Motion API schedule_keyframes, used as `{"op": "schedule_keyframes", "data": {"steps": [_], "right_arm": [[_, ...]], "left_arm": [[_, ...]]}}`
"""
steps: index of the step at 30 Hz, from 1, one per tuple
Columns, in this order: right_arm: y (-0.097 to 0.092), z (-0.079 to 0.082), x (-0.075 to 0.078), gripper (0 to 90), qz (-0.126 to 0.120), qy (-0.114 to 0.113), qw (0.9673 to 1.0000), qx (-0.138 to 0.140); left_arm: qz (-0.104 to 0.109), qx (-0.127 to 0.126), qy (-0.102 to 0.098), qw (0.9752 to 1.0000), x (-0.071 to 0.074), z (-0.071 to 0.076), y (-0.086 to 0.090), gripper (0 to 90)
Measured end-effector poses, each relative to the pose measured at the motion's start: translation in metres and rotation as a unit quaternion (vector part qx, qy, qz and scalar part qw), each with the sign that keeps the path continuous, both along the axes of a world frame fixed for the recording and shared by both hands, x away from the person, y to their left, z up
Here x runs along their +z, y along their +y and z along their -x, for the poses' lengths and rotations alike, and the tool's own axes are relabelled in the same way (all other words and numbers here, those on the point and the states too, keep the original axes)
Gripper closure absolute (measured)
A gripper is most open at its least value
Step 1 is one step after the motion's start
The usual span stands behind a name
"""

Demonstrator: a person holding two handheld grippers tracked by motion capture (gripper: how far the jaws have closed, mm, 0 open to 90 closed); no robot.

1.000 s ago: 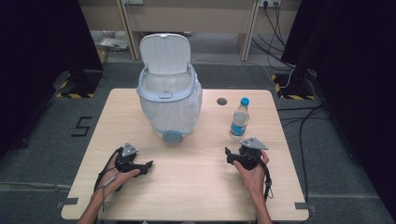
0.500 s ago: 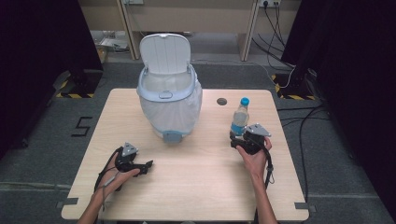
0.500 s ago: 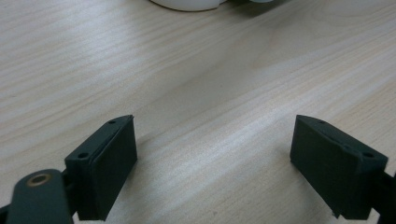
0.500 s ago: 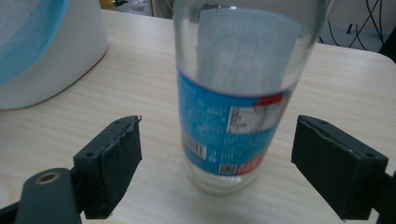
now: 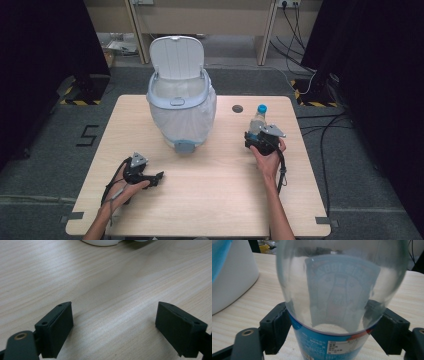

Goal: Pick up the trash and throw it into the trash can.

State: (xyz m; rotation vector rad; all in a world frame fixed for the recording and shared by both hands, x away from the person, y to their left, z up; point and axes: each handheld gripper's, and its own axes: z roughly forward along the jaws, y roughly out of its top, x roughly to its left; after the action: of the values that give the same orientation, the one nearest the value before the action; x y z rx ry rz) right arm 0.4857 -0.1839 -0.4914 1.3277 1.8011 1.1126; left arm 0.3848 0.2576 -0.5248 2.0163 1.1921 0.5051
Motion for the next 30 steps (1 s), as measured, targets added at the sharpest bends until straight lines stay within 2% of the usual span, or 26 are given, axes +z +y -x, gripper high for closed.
{"op": "schedule_keyframes", "data": {"steps": [2,4,8,11,14,15,21,25,30], "right_arm": [[0.0,-0.001,-0.003,26.8,0.006,-0.003,1.0,0.001],[-0.001,-0.002,-0.005,27.2,0.002,-0.01,0.9999,0.004],[0.0,0.0,-0.004,27.7,0.012,-0.015,0.9998,0.008],[0.002,0.004,0.002,27.7,0.001,-0.027,0.9996,0.009],[0.006,0.009,0.02,27.7,-0.002,-0.046,0.9988,0.015],[0.008,0.011,0.03,27.7,0.0,-0.052,0.9984,0.021],[0.027,0.018,0.08,27.8,0.016,-0.066,0.9964,0.05],[0.038,0.015,0.104,27.8,0.007,-0.064,0.9956,0.068],[0.049,0.009,0.131,27.8,-0.003,-0.064,0.995,0.077]], "left_arm": [[0.0,0.0,0.0,1.0,0.0,0.0,0.0,13.7],[0.0,0.001,0.001,1.0,0.0,0.0,0.0,13.7],[0.0,0.002,0.001,1.0,0.0,0.0,0.0,13.8],[-0.001,0.003,0.001,1.0,0.0,-0.001,0.0,13.8],[0.0,0.004,0.0,1.0,0.0,-0.001,0.0,13.8],[0.0,0.004,0.0,1.0,0.0,-0.001,0.0,13.8],[0.0,0.004,0.0,1.0,0.0,-0.001,0.0,13.8],[0.0,0.004,0.0,1.0,0.0,-0.001,0.0,13.9],[0.0,0.004,0.0,1.0,0.0,-0.001,0.0,13.8]]}}
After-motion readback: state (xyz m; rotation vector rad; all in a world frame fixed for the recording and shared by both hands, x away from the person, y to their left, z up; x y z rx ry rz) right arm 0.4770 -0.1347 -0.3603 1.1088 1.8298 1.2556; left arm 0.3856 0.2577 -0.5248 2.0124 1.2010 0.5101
